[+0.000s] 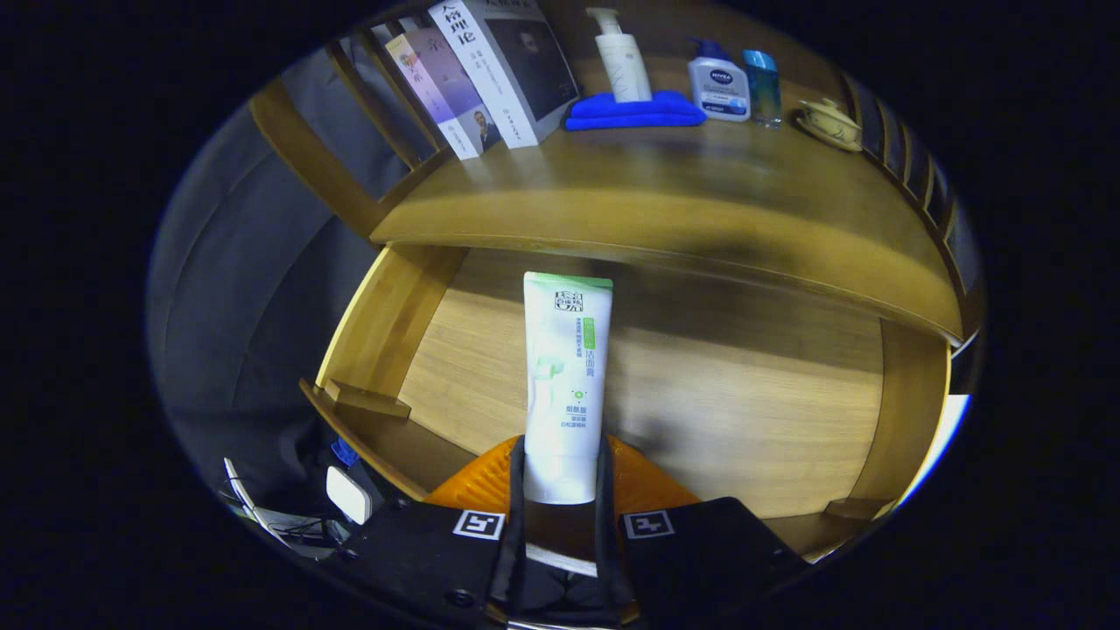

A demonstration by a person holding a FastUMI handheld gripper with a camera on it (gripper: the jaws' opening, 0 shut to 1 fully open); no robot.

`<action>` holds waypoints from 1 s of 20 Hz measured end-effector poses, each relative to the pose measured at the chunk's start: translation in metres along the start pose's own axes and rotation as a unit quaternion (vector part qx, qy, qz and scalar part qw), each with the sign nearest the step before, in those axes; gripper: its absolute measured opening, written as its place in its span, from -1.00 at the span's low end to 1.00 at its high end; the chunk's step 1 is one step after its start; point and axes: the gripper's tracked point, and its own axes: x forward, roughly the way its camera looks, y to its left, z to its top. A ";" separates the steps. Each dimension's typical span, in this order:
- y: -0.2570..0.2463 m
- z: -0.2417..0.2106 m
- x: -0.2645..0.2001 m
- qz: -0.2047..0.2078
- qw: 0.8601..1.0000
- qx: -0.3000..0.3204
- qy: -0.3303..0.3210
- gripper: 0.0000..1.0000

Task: Pull open the drawer, take out the items inside it, and place them on the countertop above the cabinet.

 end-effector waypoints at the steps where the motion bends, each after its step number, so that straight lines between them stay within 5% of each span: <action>1: 0.000 0.000 -0.006 0.003 1.000 0.001 -0.007 -0.30; 9: 0.006 0.013 -0.061 0.018 0.997 -0.001 -0.076 -0.30; 20: -0.053 0.123 -0.051 -0.083 0.985 0.023 -0.150 -0.31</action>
